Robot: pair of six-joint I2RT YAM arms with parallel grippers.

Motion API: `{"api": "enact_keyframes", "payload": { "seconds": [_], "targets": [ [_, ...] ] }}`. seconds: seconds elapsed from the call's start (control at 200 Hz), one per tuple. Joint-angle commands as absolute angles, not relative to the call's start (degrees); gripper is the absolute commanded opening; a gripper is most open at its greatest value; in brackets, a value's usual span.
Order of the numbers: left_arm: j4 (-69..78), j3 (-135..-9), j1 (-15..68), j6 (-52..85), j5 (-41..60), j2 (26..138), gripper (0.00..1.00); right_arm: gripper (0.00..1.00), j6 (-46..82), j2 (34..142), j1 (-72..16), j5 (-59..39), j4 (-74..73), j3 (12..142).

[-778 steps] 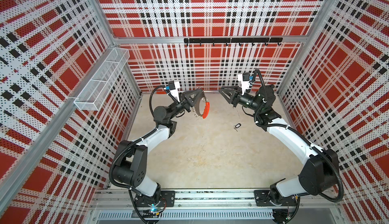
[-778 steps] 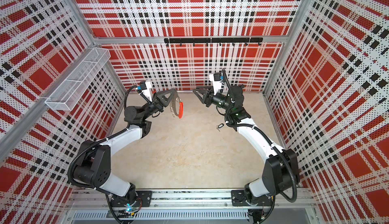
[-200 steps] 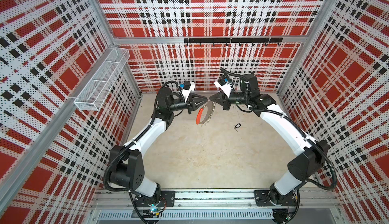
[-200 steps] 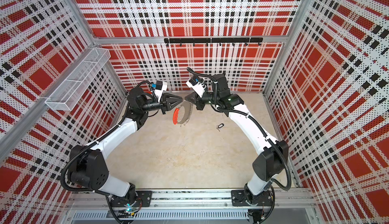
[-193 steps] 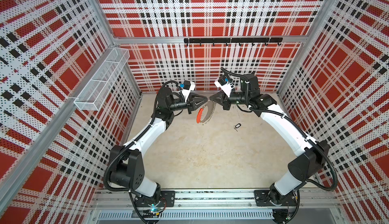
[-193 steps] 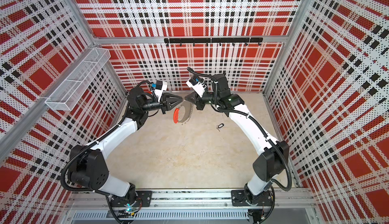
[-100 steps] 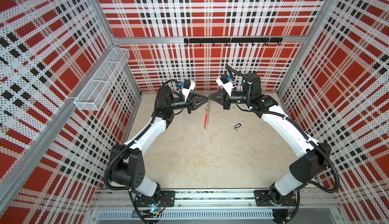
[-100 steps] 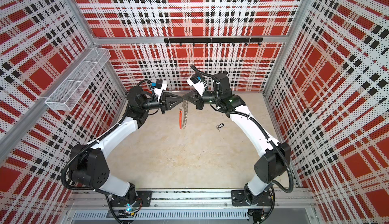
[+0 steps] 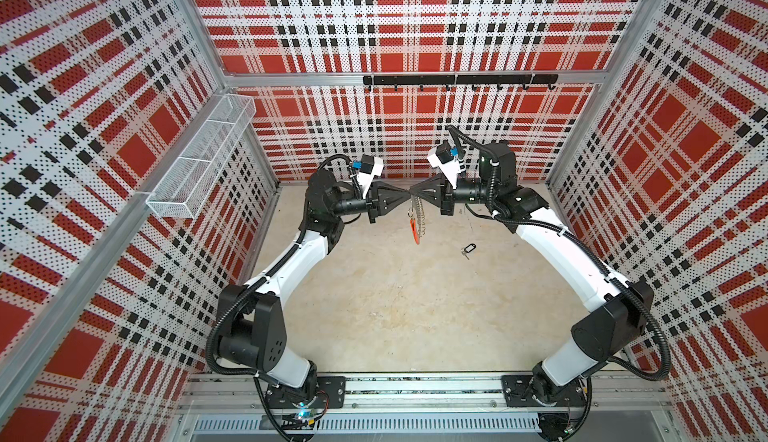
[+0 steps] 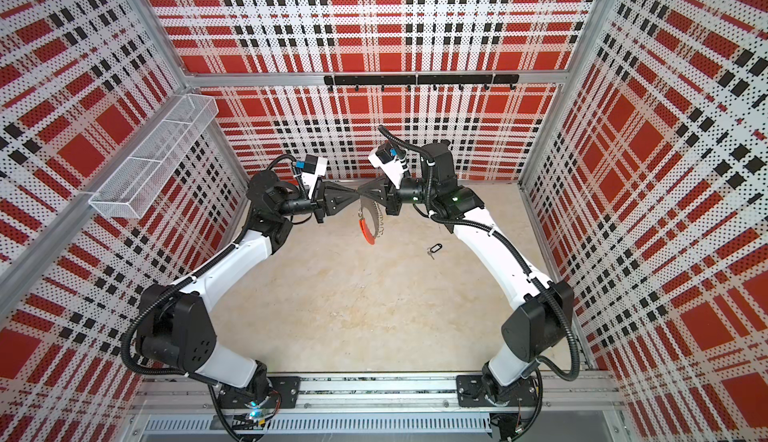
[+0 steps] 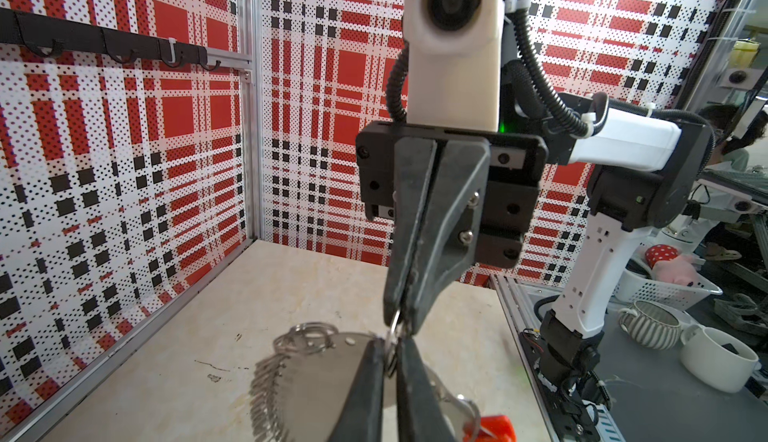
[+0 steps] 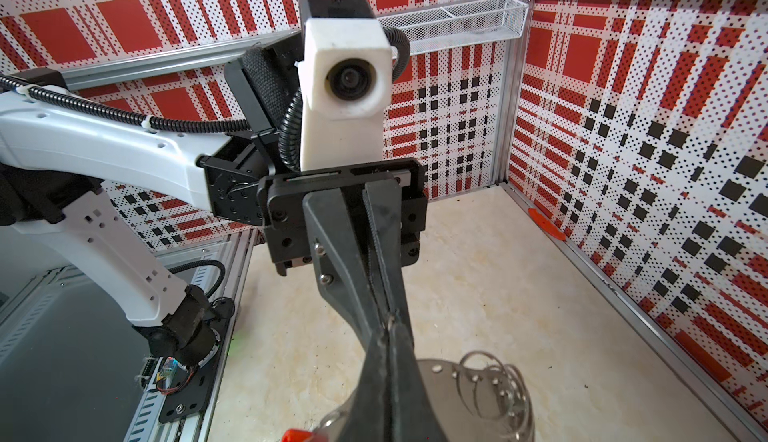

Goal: Put the keys on the keyring
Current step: 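Open the right gripper and move it toward the key on the table, then lower the right gripper over the black-tagged key's ring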

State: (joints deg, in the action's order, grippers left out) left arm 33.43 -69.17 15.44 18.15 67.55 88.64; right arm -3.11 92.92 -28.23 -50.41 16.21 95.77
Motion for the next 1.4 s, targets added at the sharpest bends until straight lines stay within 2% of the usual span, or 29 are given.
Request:
{"api": "enact_keyframes", "payload": {
  "seconds": [0.0,0.08,0.431,0.441,0.466,0.551,0.601,0.671,0.832,0.942,1.047,1.188,1.398],
  "targets": [
    [39.23,-69.42,15.12,20.91,68.75,89.47,0.08,0.0,-3.06,93.97,-29.1,-53.2,14.59,97.43],
    [42.59,-68.62,15.18,24.43,69.21,89.6,0.0,0.0,-2.9,94.28,-29.18,-53.44,14.59,97.39],
    [63.37,-64.01,14.87,39.72,68.45,90.76,0.0,0.0,1.14,93.96,-29.29,-52.01,8.5,93.42],
    [63.5,-63.9,14.75,39.9,68.13,90.76,0.0,0.03,1.49,93.78,-29.3,-51.61,8.03,93.12],
    [63.63,-63.59,14.67,39.99,67.19,90.63,0.0,0.21,2.35,93.55,-29.25,-50.39,6.95,92.52],
    [63.6,-62.1,14.64,40.6,62.61,90.36,0.0,0.47,5.81,91.82,-28.7,-45.31,2.35,89.63],
    [63.56,-60.86,12.99,40.65,59.81,90.03,0.0,0.55,7.67,90.01,-27.87,-42.68,-0.57,87.1],
    [63.61,-59.04,12.57,40.32,56.88,89.32,0.0,0.59,10.63,86.47,-26.26,-38.38,-5.39,82.18],
    [61.53,-54.93,12.42,37.08,51.85,86.8,0.0,0.62,15.54,76.86,-21.22,-22.33,-9.89,68.17],
    [55.99,-53.62,12.54,32.43,47.77,84.85,0.0,0.57,16.18,73.91,-19.35,-10.55,-5.75,60.89],
    [44.36,-53.98,13.45,24.48,40.44,82.8,0.0,0.54,17.35,73.71,-18.99,-0.66,0.08,56.59],
    [33.85,-53.51,16.84,14.79,29.07,80.37,0.0,0.55,17.18,77.93,-18.77,4.89,8.63,55.4],
    [30.98,-52.38,17.36,17.49,24.46,79.1,0.0,0.48,15.08,87.34,-18.5,5.62,14.11,56.46]
  ]
}}
